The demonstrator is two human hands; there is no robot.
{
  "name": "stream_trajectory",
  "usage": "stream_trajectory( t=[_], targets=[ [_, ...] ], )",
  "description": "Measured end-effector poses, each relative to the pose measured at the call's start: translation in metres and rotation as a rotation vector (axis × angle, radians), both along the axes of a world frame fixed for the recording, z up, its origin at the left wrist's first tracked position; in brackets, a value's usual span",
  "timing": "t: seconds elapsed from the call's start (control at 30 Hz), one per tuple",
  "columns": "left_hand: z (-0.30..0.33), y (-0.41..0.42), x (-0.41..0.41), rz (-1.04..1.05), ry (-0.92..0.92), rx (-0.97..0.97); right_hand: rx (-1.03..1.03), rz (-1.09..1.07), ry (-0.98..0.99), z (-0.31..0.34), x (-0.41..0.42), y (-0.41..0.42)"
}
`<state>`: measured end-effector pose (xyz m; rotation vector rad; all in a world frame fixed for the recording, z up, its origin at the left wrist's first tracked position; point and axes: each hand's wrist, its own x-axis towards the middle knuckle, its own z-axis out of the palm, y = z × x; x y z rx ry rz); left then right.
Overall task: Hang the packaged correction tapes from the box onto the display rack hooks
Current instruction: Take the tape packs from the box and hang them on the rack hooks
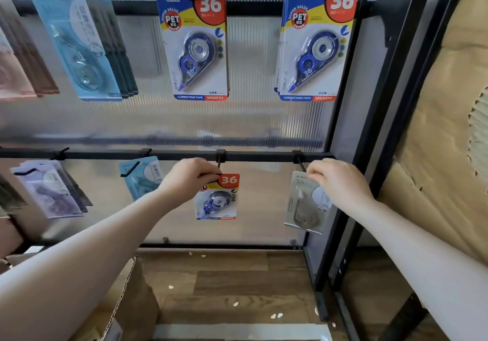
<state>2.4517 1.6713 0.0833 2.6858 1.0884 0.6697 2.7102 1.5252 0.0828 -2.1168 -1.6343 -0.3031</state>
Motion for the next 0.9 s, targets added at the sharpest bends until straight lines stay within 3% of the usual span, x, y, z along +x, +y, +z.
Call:
stream_trajectory(
  t=[0.37, 0.9],
  targets=[
    [-0.004, 0.012, -0.001, -0.023, 0.099, 0.061, -0.124, 0.111, 0.104, 0.009, 0.016, 0.012],
    [-0.014, 0.042, 0.022, 0.050, 0.102, 0.115, -0.127, 0.056, 0.034, 0.001, 0.026, 0.055]
  ],
)
